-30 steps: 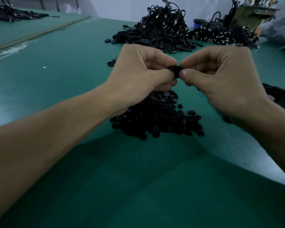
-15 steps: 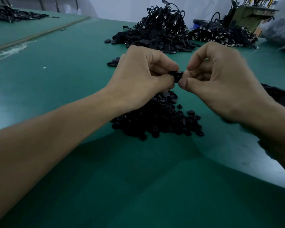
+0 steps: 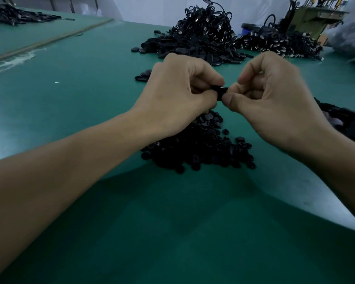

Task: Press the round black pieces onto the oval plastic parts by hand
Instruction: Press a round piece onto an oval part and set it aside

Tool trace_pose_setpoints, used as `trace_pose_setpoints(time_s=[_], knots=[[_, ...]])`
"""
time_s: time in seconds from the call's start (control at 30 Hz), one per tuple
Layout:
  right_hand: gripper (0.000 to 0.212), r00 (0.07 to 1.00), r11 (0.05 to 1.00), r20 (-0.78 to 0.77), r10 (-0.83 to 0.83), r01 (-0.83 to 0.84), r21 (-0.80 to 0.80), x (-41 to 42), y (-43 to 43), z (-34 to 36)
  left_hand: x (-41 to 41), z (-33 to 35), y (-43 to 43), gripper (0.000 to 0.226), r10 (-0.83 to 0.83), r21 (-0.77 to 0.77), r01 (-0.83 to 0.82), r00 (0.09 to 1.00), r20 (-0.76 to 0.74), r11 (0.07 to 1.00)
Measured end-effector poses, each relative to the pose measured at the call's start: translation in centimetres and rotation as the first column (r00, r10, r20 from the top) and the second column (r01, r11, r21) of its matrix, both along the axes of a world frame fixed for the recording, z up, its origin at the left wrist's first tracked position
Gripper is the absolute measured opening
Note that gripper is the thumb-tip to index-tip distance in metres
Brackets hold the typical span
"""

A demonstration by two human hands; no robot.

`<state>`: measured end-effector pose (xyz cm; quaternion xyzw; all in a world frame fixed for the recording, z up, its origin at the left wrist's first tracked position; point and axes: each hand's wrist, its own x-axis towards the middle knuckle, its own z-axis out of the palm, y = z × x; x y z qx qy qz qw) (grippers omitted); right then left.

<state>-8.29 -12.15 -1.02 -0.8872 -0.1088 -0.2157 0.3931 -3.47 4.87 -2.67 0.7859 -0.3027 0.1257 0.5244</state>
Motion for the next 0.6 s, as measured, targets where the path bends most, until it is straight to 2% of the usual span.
trace_pose_setpoints(time_s=[0.27,0.6], knots=[[0.034,1.000,0.999,0.012,0.007,-0.007,-0.039,0.03,-0.03,-0.03,0.17,0.04,0.00,0.017,-0.055,-0.106,0.040,0.988,-0.144,0.994],[0.037,0.999,0.997,0.024,-0.023,0.025,-0.072,-0.14,-0.10,0.20,0.20,-0.15,-0.04,0.019,-0.080,-0.087,0.068,0.988,-0.131,0.994]])
